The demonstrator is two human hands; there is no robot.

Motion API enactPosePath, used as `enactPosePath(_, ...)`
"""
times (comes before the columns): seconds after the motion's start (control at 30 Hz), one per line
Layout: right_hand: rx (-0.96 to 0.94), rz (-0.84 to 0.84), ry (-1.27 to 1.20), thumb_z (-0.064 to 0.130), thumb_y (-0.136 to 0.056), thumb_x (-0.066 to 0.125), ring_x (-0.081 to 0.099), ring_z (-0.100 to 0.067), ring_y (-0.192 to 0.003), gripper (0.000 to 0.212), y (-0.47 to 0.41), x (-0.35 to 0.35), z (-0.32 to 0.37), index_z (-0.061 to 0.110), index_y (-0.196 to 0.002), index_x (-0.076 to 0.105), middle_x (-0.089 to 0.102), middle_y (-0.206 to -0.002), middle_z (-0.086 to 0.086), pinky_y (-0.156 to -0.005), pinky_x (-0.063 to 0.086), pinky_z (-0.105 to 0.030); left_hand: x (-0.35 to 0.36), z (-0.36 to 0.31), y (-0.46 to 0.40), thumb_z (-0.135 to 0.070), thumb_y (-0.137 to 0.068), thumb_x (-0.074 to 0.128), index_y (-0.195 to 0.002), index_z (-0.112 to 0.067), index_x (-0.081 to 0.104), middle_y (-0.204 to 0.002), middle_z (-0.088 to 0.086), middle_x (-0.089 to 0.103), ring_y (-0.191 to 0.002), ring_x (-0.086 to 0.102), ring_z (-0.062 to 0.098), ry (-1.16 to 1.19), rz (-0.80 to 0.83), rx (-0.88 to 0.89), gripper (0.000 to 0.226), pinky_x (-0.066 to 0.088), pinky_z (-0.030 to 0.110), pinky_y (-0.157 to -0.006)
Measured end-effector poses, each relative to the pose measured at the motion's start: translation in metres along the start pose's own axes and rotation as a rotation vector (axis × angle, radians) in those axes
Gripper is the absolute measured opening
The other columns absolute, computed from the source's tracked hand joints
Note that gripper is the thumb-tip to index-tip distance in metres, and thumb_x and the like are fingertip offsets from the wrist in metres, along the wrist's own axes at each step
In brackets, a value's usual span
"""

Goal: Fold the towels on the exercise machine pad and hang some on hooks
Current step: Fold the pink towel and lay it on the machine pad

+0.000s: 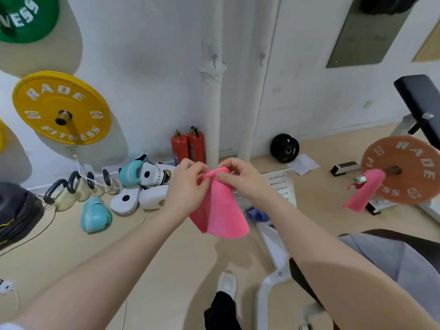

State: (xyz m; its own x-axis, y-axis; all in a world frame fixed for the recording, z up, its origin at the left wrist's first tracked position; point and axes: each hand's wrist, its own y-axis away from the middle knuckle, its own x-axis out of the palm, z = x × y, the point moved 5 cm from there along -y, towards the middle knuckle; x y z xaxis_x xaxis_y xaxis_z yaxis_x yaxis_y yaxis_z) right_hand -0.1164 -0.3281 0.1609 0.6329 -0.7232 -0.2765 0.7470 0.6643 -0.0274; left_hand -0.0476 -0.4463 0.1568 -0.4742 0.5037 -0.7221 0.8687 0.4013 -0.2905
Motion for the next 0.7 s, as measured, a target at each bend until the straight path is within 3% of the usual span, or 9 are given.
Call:
enactPosePath(0.1,-0.005,-0.015,0.059,0.014,-0.082,0.066,0.052,-0.011,-0.075,0.02,-0.083,-0.028,0.007,0.029,-0.073,0.057,0.058,-0.075,0.009,-0.074,0.047,-0.031,0.013,0.004,-0.083,-0.023,-0.089,0.055,-0.102,-0.019,0.064,-0.098,-0.004,0.044,-0.086,0.05,0.012,0.027,-0.03,-0.047,0.017,0.037,0.024,-0.074)
enactPosePath(0.17,0.002,-0.011,0.094,0.015,-0.081,0.067,0.053,-0.011,-0.074,0.02,-0.133,-0.05,0.011,0.029,-0.073,0.057,0.058,-0.074,0.01,-0.073,0.049,-0.031,0.021,0.001,-0.139,-0.019,-0.089,0.054,-0.103,-0.017,0.064,-0.102,-0.004,0.046,-0.091,0.049,0.009,0.072,-0.015,-0.031,0.018,0.032,0.018,-0.074)
enactPosePath(0.3,-0.018,-0.04,0.16,0.02,-0.082,0.067,0.05,-0.002,-0.065,0.005,-0.22,-0.093,0.024,0.021,-0.083,0.062,0.056,-0.071,0.013,-0.058,0.042,-0.008,0.035,-0.009,-0.231,-0.018,-0.089,0.052,-0.101,-0.011,0.06,-0.105,0.001,0.052,-0.097,0.053,0.014,0.205,0.061,-0.009,0.016,0.042,0.025,-0.082)
enactPosePath(0.37,-0.03,-0.05,0.199,0.022,-0.084,0.065,0.049,0.001,-0.066,0.009,-0.256,-0.108,0.026,0.015,-0.089,0.065,0.056,-0.073,0.014,-0.057,0.039,-0.005,0.038,-0.005,-0.265,-0.022,-0.09,0.051,-0.103,-0.012,0.06,-0.103,0.002,0.057,-0.095,0.055,0.015,0.222,0.08,-0.026,0.018,0.046,0.03,-0.083)
enactPosePath(0.53,0.037,-0.012,0.211,0.017,-0.086,0.06,0.058,-0.013,-0.067,0.018,-0.333,-0.117,0.011,0.018,-0.068,0.059,0.059,-0.076,0.0,-0.071,0.053,-0.031,0.06,0.027,-0.338,-0.026,-0.091,0.053,-0.091,-0.023,0.061,-0.089,-0.004,0.065,-0.084,0.06,0.015,0.337,0.146,-0.093,0.009,0.048,0.031,-0.08)
enactPosePath(0.6,0.084,0.039,0.063,0.005,-0.086,0.054,0.062,-0.02,-0.078,0.012,-0.362,-0.12,-0.001,0.009,-0.079,0.063,0.062,-0.085,-0.01,-0.078,0.056,-0.034,0.07,0.042,-0.367,-0.032,-0.091,0.053,-0.08,-0.03,0.057,-0.079,-0.008,0.063,-0.076,0.059,0.015,0.375,0.138,-0.134,0.012,0.048,0.032,-0.073)
enactPosePath(0.7,0.118,0.087,0.029,-0.007,-0.08,0.047,0.065,-0.02,-0.084,0.027,-0.411,-0.129,-0.02,0.007,-0.095,0.065,0.065,-0.089,-0.011,-0.083,0.056,-0.028,0.085,0.065,-0.415,-0.036,-0.091,0.052,-0.076,-0.032,0.054,-0.076,-0.008,0.062,-0.067,0.056,0.011,0.423,0.117,-0.191,0.016,0.044,0.027,-0.064)
